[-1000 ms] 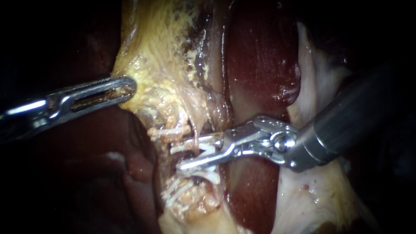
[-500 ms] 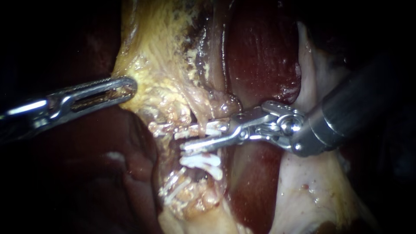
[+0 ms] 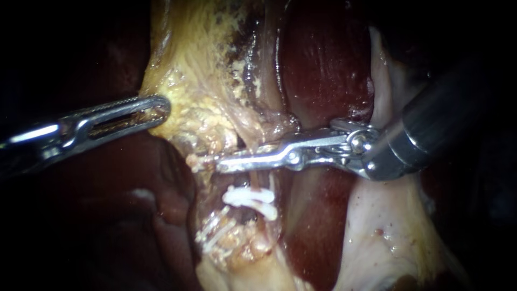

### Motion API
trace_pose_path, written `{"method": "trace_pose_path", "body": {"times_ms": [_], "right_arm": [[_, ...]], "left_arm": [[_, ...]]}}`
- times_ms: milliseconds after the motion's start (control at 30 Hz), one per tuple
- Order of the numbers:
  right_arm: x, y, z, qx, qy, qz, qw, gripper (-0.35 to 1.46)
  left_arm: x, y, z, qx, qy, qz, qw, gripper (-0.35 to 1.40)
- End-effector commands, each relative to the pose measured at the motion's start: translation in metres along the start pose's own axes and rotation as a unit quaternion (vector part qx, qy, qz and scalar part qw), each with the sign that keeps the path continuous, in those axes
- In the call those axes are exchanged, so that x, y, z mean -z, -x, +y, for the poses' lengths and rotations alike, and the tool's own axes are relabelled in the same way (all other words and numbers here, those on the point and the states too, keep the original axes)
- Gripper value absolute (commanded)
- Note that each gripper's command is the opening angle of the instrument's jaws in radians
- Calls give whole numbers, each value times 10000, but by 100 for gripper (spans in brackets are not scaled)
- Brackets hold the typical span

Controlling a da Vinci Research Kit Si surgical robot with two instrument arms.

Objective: Clipping third clip right tube

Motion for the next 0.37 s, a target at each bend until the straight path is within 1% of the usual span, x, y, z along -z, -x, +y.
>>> {"method": "trace_pose_path", "body": {"times_ms": [33, 367], "right_arm": [[-1, 2, 1, -13, 12, -23, 10000, -35], [-3, 4, 1, -7, 11, -27, 10000, -35]], "left_arm": [[0, 0, 0, 0, 1, 2, 10000, -35], [-1, 0, 1, 1, 0, 2, 10000, -35]]}}
